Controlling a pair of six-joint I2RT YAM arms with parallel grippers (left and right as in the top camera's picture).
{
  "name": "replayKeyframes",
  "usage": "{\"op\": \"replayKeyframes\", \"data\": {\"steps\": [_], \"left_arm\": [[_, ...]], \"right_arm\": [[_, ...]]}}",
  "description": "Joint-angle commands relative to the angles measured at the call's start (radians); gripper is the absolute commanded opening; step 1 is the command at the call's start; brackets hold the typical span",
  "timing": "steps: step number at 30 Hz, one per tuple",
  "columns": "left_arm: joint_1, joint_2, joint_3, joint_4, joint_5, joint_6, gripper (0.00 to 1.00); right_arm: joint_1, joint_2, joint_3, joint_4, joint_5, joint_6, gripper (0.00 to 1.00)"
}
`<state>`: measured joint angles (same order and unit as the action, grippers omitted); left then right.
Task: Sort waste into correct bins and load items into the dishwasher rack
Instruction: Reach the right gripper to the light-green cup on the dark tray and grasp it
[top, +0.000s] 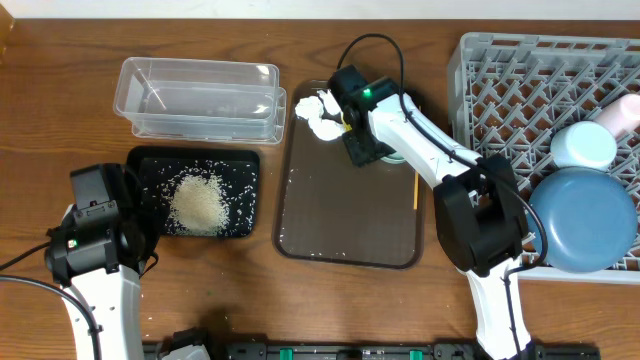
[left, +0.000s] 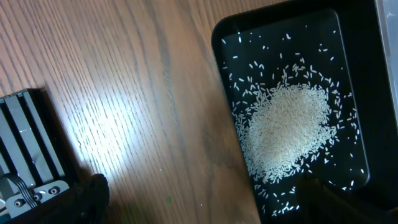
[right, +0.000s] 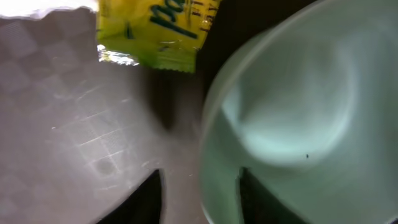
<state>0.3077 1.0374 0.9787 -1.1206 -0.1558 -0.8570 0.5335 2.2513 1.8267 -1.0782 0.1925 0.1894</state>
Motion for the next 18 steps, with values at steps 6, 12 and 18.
{"op": "replayKeyframes", "data": {"steps": [6,12,18], "left_arm": [[0.006,0.001,0.018,-0.004,0.003,0.006,0.97],[0.006,0.001,0.018,-0.004,0.003,0.006,0.97],[0.006,0.001,0.018,-0.004,0.003,0.006,0.97]], "right_arm": [[-0.011,-0.029,0.042,-0.035,0.028,0.016,0.01],[-0.021,-0.106,0.142,-0.121,0.002,0.016,0.01],[-0.135,-0.272,0.2,-0.158,-0.138,-0.006,0.01]]}}
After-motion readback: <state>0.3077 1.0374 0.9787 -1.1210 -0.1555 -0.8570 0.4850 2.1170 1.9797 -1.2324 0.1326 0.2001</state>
